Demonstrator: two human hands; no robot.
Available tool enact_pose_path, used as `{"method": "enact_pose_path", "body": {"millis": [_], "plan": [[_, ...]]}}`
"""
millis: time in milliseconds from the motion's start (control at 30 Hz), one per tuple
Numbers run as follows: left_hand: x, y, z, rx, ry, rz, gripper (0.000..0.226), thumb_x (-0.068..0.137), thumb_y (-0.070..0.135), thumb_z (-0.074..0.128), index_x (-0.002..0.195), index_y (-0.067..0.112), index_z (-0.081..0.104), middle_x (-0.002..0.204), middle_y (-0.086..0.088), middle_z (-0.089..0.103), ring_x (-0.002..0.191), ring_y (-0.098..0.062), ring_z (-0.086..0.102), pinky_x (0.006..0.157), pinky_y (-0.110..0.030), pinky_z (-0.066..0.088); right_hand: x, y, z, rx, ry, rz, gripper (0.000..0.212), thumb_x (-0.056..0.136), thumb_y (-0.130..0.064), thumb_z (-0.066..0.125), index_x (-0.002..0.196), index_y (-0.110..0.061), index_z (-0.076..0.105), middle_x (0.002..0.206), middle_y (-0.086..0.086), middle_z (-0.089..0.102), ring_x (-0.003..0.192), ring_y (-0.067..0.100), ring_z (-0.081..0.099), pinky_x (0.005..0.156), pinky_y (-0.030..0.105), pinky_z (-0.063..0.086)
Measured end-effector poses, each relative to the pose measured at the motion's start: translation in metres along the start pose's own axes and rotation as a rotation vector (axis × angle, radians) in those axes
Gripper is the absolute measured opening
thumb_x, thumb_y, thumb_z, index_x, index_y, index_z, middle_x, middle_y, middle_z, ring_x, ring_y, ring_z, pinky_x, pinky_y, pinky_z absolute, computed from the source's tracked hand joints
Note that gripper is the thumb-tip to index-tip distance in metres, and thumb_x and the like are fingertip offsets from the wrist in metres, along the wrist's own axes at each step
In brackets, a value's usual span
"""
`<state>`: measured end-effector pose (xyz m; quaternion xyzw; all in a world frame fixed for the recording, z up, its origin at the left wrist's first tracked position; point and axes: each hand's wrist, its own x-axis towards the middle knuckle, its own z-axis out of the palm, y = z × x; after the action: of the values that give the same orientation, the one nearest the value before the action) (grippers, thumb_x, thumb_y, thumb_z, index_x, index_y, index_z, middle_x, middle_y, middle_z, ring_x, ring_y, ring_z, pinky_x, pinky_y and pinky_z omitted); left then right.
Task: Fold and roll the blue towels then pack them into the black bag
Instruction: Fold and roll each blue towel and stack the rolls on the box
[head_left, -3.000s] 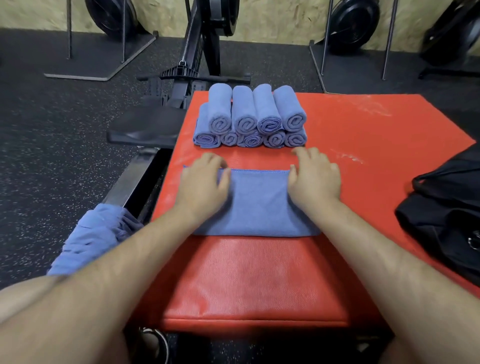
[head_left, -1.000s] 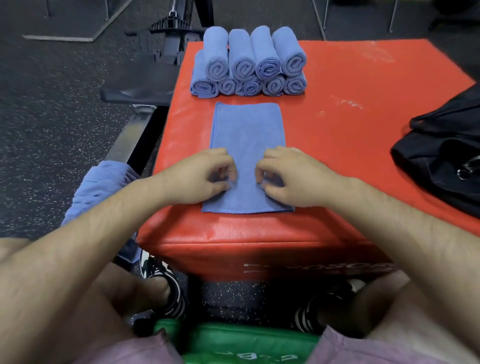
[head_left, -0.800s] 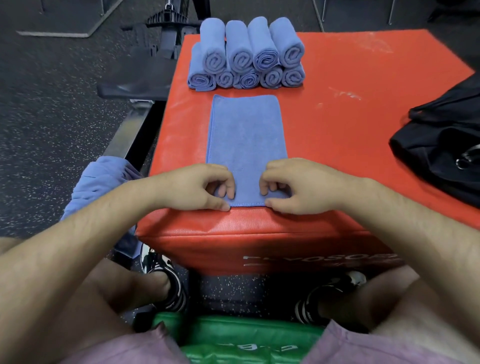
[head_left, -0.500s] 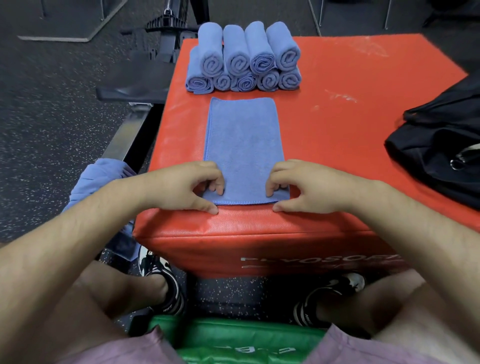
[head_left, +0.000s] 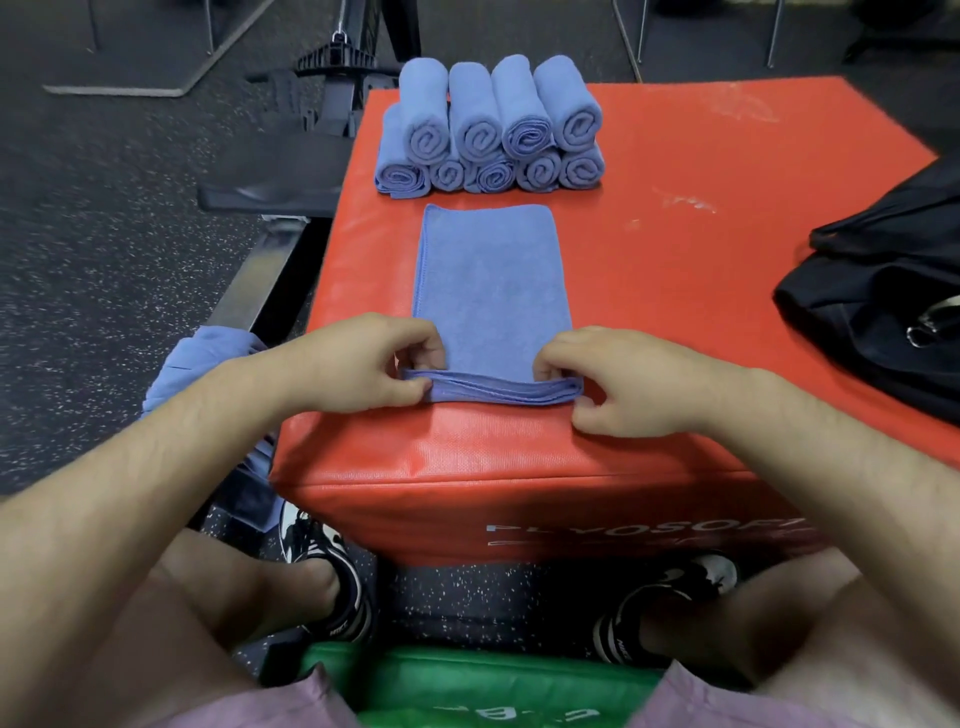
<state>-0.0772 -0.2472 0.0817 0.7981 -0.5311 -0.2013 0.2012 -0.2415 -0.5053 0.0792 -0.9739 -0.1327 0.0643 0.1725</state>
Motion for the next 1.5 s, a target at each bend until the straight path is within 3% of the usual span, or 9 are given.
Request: {"method": "enact_pose_path", "body": {"millis": [233,433,567,667,800,900,1167,1300,1500], "plan": [[-0.001,0.001,0.014,0.013,-0.024,0.095,0.033,0.079,0.033,0.083,0.093,0.026,0.055,0.089,0.011,0.056,0.082,-0.008,0.054,0.071,-0.013,0.041,0.003,-0.002,-0.002,-0.005,0.029,-0.011,0.013,0.084,-0.024,0.064,0.096,-0.027,0.06,0.089,-0.012,0.06,0.081,0.01,0.053,0.077,0.036,0.047],[-0.002,-0.005,0.005,0.038,0.012,0.056,0.018,0.086,0.018,0.074,0.095,0.025,0.06,0.086,0.012,0.062,0.079,-0.009,0.058,0.072,-0.02,0.044,0.001,0.007,-0.003,0.106,0.088,0.062,0.018,0.091,-0.021,0.065,0.107,-0.028,0.061,0.095,-0.014,0.066,0.082,0.011,0.061,0.079,0.033,0.05],[0.0,-0.01,0.002,-0.033,0.083,0.01,0.022,0.087,0.014,0.073,0.094,0.03,0.06,0.085,0.014,0.065,0.081,-0.007,0.061,0.073,-0.02,0.047,0.004,0.011,0.002,0.101,0.198,0.014,0.011,0.088,-0.009,0.067,0.094,-0.019,0.067,0.094,-0.008,0.06,0.08,0.001,0.054,0.076,0.024,0.045],[0.002,-0.013,0.007,0.046,0.199,0.089,0.017,0.087,0.007,0.073,0.092,0.021,0.066,0.092,0.01,0.059,0.084,-0.004,0.056,0.077,-0.02,0.046,0.005,0.011,0.006,-0.068,0.25,-0.038,0.008,0.087,-0.01,0.066,0.086,-0.018,0.067,0.095,-0.003,0.057,0.088,0.017,0.053,0.079,0.035,0.047],[0.002,-0.016,0.016,0.307,0.324,0.261,0.009,0.091,0.016,0.065,0.088,0.013,0.073,0.089,0.0,0.054,0.084,-0.02,0.046,0.079,-0.028,0.038,0.003,0.005,0.009,-0.209,0.224,-0.026,0.017,0.092,-0.019,0.052,0.091,-0.016,0.07,0.089,0.002,0.056,0.085,0.027,0.055,0.072,0.044,0.05],[-0.002,-0.014,0.022,0.396,0.325,0.305,0.018,0.097,0.017,0.058,0.092,0.007,0.072,0.093,-0.006,0.055,0.083,-0.026,0.049,0.076,-0.037,0.044,-0.004,0.0,0.009,-0.219,0.172,-0.018,0.027,0.087,-0.026,0.047,0.095,-0.014,0.07,0.088,0.002,0.054,0.086,0.026,0.055,0.073,0.043,0.05],[-0.008,-0.017,0.021,0.535,0.235,0.331,0.045,0.106,0.032,0.038,0.117,0.001,0.068,0.092,-0.01,0.055,0.081,-0.029,0.053,0.072,-0.04,0.049,-0.009,0.015,0.004,0.052,0.113,0.075,0.042,0.082,-0.045,0.077,0.117,-0.024,0.07,0.112,-0.007,0.056,0.104,0.019,0.053,0.096,0.031,0.042],[-0.01,-0.02,0.019,0.492,0.181,0.277,0.053,0.098,0.047,0.052,0.125,0.004,0.065,0.1,-0.008,0.056,0.09,-0.025,0.053,0.086,-0.032,0.043,-0.006,0.018,0.005,0.049,0.169,0.065,0.031,0.085,-0.032,0.078,0.114,-0.022,0.074,0.107,-0.006,0.062,0.097,0.017,0.053,0.092,0.026,0.04],[0.002,-0.019,0.009,0.298,0.187,0.153,0.037,0.099,0.038,0.048,0.12,0.015,0.068,0.095,0.004,0.058,0.092,-0.018,0.054,0.086,-0.029,0.043,0.003,0.02,0.0,0.081,0.205,0.131,0.015,0.095,-0.022,0.063,0.109,-0.02,0.062,0.096,-0.005,0.066,0.088,0.014,0.059,0.079,0.027,0.043]]}}
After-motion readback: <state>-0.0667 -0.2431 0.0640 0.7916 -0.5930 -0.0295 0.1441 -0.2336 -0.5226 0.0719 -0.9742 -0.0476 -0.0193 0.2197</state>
